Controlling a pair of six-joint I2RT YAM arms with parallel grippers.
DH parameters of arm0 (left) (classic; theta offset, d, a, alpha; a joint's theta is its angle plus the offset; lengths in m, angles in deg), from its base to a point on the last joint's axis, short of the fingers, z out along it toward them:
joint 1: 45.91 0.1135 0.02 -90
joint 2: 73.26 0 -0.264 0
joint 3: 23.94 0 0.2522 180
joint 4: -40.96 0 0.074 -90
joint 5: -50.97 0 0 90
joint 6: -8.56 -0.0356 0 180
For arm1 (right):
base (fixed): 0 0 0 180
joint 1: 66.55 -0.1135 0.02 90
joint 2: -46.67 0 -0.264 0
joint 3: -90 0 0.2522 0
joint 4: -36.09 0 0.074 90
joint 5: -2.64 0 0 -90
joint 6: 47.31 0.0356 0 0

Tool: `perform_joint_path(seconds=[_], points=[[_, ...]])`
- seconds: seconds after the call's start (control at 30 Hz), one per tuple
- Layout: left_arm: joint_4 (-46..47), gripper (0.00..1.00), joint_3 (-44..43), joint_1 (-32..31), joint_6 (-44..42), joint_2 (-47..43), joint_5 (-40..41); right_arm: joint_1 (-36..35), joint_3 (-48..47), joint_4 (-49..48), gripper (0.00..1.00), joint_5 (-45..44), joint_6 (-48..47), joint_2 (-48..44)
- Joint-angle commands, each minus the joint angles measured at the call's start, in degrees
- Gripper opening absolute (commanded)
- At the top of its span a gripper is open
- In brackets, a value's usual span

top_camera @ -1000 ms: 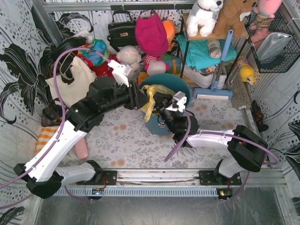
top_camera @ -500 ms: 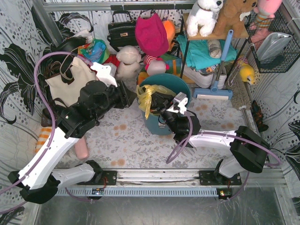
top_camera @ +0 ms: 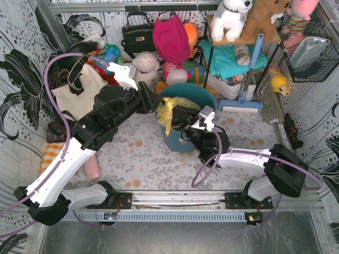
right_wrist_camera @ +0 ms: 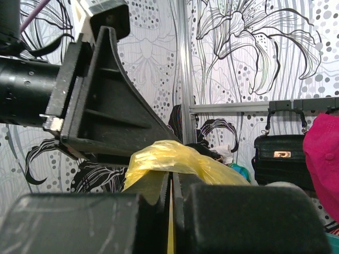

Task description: Tie the trash bag

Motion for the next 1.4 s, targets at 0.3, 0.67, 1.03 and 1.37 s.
perform_joint_path(seconds=[0.3, 0.67, 1.03, 1.37], points=[[3.28, 0.56, 1.58, -0.22, -5.51, 0.46, -0.74, -0.37, 1.96, -6.14, 0.0, 4.83, 1.32, -3.29], [16.66, 0.56, 7.33, 0.33, -5.1, 3.42, -7.54, -0.33, 2.15, -6.22, 0.0, 11.56, 2.15, -3.7], [19.26, 0.56, 16.69, 0.4, -0.08, -2.08, -12.59, -0.33, -0.5, -6.72, 0.0, 4.42, -5.36, -1.33], [17.31, 0.56, 20.11, 0.38, 1.39, -5.61, -19.61, -0.2, -6.26, -6.34, 0.0, -0.04, -9.39, 3.58]])
